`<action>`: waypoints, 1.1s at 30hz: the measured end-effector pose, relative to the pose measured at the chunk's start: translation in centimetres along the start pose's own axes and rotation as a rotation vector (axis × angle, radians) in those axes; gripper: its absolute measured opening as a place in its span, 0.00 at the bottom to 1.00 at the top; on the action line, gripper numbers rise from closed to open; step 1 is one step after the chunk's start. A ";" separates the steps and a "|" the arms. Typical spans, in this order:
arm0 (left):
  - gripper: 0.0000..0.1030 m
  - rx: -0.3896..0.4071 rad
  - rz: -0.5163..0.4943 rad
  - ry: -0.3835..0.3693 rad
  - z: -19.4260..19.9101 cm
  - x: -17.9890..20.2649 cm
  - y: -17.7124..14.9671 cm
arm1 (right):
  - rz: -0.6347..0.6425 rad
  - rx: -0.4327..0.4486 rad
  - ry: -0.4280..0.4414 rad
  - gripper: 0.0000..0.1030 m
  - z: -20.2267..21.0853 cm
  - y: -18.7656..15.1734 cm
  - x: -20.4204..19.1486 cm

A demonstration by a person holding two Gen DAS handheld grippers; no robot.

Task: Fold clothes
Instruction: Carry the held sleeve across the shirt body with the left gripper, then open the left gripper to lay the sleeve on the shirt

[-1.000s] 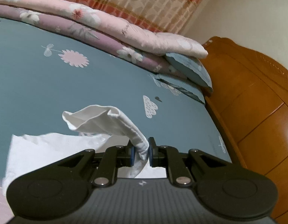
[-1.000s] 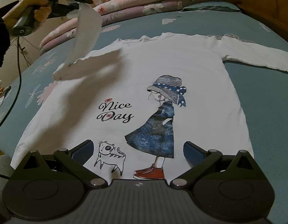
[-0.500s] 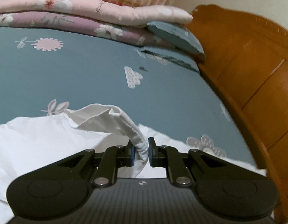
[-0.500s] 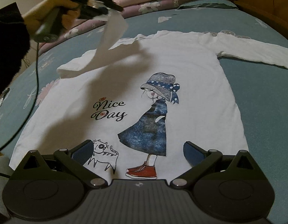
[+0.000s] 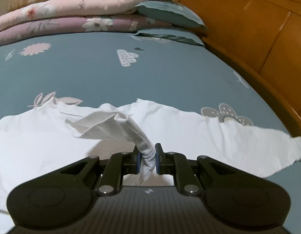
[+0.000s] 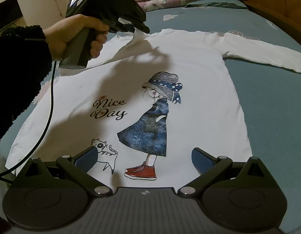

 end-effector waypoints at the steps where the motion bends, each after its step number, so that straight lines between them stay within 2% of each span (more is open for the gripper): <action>1: 0.11 0.000 -0.010 -0.001 0.0 0.2 -0.1 | 0.000 -0.001 -0.002 1.00 0.0 0.0 -0.1; 9: 0.12 -0.014 -0.088 0.002 -0.2 1.1 -1.0 | 0.001 -0.006 -0.005 1.00 -0.1 0.0 -0.3; 14: 0.15 -0.030 -0.151 -0.024 0.2 1.7 -1.5 | 0.008 -0.010 -0.011 1.00 -0.2 -0.1 -0.4; 16: 0.20 -0.039 -0.177 -0.036 0.5 2.1 -1.7 | 0.014 -0.012 -0.016 1.00 -0.3 -0.1 -0.5; 18: 0.33 -0.041 -0.201 -0.047 1.0 2.5 -1.8 | 0.019 -0.015 -0.020 1.00 -0.3 -0.2 -0.6; 21: 0.45 -0.018 -0.239 -0.084 2.6 2.8 -1.8 | 0.027 -0.022 -0.025 1.00 -0.4 -0.2 -0.7; 23: 0.48 0.001 -0.256 -0.103 4.1 2.6 -1.6 | 0.034 -0.026 -0.030 1.00 -0.5 -0.2 -0.8; 28: 0.58 0.053 -0.243 -0.119 8.3 -0.5 -0.5 | 0.118 -0.043 -0.083 1.00 -1.0 -0.6 -2.0; 30: 0.60 0.073 -0.221 -0.097 9.9 -2.6 -0.2 | 0.186 -0.051 -0.132 1.00 -1.4 -1.1 -3.0; 33: 0.65 0.107 -0.189 -0.016 12.1 -7.0 -0.5 | 0.226 -0.042 -0.185 1.00 -1.8 -1.4 -3.9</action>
Point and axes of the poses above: each gripper's, at about its wrist camera, not at the fingertips, and z roughly against the way its jaws point, x to its right, y to its top, the point moved 1 cm from there along -z, roughly the way its jaws point, and after that the axes turned 4 degrees about z, right-handed, at the moved point
